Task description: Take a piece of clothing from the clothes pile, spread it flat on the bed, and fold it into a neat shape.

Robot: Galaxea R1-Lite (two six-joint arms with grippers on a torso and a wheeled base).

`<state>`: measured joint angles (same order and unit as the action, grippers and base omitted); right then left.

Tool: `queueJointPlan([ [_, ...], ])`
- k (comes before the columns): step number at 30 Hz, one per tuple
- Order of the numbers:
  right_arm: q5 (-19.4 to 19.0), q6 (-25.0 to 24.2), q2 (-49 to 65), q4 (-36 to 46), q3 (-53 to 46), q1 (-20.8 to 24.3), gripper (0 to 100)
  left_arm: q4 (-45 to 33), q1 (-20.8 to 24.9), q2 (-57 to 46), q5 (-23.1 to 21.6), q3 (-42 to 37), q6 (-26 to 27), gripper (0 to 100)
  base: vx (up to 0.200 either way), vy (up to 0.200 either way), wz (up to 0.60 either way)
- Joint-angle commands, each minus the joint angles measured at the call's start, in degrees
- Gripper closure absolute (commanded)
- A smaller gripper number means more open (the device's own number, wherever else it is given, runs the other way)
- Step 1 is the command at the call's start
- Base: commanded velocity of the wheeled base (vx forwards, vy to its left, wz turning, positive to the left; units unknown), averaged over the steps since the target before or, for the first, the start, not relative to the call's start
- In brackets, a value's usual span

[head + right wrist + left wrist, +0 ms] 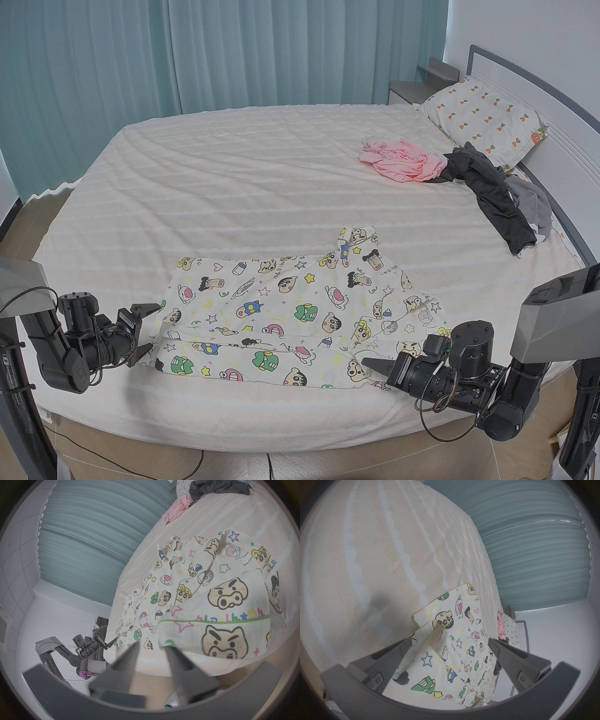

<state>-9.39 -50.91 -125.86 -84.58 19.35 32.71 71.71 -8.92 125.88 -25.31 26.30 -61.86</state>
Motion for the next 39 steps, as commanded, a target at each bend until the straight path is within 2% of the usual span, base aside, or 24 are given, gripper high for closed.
queueJointPlan([
  [1, -0.11, 0.11, -2.11, 0.03, -0.80, 0.78, 0, 0.01, -0.04, 0.07, 0.00, 0.07, -0.02, 0, 0.000, 0.000, 0.00],
  [10, 0.07, 1.34, 1.49, -0.06, -2.82, 0.52, 0, 0.01, -0.04, 0.16, 0.00, -0.02, -0.02, 0, 0.000, 0.000, 0.00],
  [17, -0.19, 1.25, 2.46, -0.68, -2.03, -2.91, 0, 0.01, -0.04, 0.07, 0.00, 0.07, -0.02, 0, 0.000, 0.000, 0.00],
  [21, -0.02, 1.34, 1.58, -5.16, -2.03, -2.56, 0, 0.01, -0.04, 0.16, 0.00, -0.02, -0.02, 0, 0.000, 0.000, 0.00],
  [39, -0.90, 0.99, -8.53, -5.16, 4.56, 1.39, 0, 0.01, -0.04, 0.16, 0.08, -0.02, -0.02, 0, 0.000, 0.000, 0.00],
])
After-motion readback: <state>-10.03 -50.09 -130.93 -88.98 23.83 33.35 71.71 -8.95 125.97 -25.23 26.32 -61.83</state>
